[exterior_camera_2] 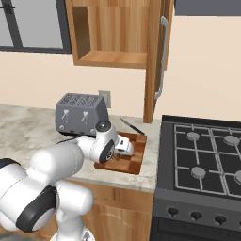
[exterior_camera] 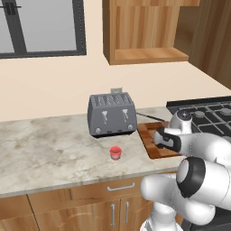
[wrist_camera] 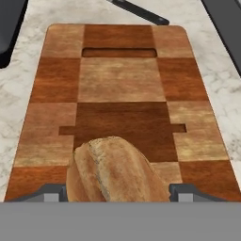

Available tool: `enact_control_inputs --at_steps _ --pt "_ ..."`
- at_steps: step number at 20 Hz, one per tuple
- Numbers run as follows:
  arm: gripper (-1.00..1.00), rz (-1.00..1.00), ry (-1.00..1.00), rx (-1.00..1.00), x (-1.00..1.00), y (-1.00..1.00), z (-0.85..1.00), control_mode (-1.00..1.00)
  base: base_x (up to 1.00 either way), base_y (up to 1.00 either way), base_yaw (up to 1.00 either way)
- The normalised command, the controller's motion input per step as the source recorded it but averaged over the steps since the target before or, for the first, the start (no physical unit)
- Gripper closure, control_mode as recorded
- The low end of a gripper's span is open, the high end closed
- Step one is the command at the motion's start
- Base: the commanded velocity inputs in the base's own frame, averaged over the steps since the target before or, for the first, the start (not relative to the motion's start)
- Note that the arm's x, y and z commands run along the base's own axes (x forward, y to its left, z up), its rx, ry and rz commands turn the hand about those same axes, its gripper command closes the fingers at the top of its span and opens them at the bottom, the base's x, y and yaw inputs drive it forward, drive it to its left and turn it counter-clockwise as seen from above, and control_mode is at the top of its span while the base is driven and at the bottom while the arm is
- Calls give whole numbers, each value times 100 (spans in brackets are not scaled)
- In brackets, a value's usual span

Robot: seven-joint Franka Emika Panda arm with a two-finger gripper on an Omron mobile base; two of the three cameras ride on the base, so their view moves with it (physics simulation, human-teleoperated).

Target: Pick the bread, place it on the cutting board, pick the jam, place it on the counter, and close the cabinet.

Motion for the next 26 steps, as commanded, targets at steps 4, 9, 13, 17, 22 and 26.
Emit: enact_control_inputs --at_steps 4,9,13,17,22,26 --pt "100 0 0 0 4 0 -14 -100 0 0 0" --pt "100 0 0 0 5 0 -10 -100 0 0 0" --pt "100 0 0 0 6 0 -11 -100 0 0 0" --pt "100 0 0 0 2 0 -13 -100 0 0 0" --pt "-100 0 0 0 0 0 -5 -100 0 0 0" --pt "-100 0 0 0 0 0 2 -100 0 0 0"
